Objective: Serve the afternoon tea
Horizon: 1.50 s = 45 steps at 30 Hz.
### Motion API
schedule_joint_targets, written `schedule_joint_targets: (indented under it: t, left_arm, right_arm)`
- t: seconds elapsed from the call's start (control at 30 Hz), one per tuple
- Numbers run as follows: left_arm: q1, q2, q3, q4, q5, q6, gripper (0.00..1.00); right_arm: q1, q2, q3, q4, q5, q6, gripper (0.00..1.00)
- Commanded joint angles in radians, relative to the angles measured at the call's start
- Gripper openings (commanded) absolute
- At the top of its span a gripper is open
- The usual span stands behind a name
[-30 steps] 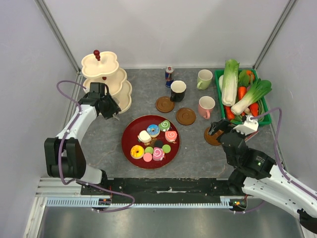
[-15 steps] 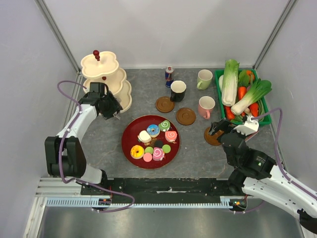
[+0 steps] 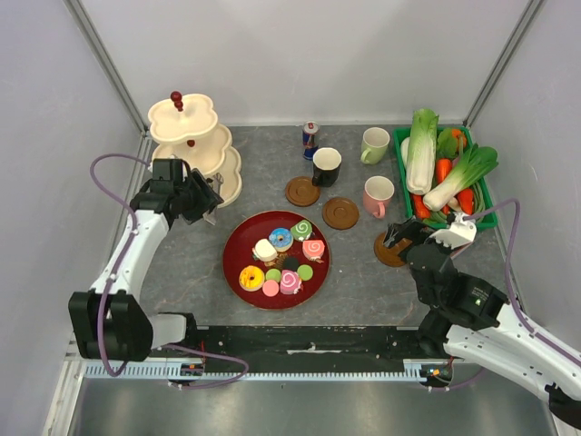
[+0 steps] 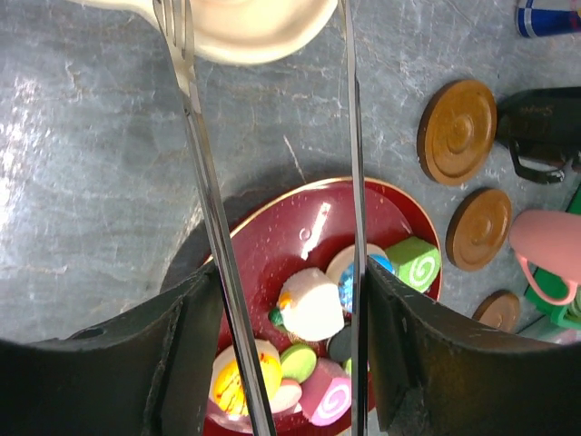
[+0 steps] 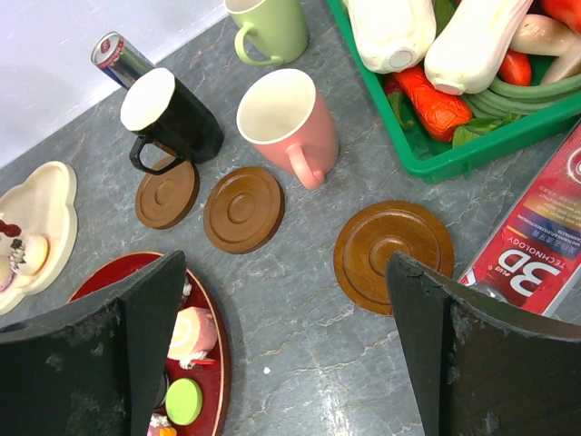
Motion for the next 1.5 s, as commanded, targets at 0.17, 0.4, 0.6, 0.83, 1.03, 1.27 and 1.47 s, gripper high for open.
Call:
schedule_joint_targets:
  t: [0.17,0.4,0.6,0.83,1.03,1.27,1.47]
  left_arm:
    - [-0.004,-0.235,-0.063,-0.09,0.186,0.034,0.65]
    - [-0.311,-0.224,-0.015,-0.141,0.165,0.099,0.64]
    - [-0.457,-0.178,0.02,-0.215,0.106,0.206,0.63]
    - [-0.581,-0.128,0.083,-0.319,-0.064,0.29,0.63]
    - [-0.625,-0.072,0.1,-0.345,-0.11,0.361,0.64]
    - [-0.644,-0.031,0.106,-0.307,-0.036,0.416,0.65]
    - [-0.644,0.01,0.103,-0.333,-0.049,0.438,0.65]
  right_arm:
    - [0.0,-0.018,0.02,-0.001,0.011,0.023,0.98]
    - [0.0,-0.019,0.016,0.002,0.008,0.031,0.98]
    - [0.0,-0.018,0.014,0.02,-0.001,0.026,0.98]
    - [0.0,-0.015,0.004,0.022,-0.006,0.041,0.98]
    - [-0.001,-0.016,0.002,0.022,-0.004,0.04,0.98]
    - [0.0,-0.019,0.002,0.022,-0.003,0.037,0.98]
    - [0.0,-0.025,0.002,0.022,0.0,0.034,0.98]
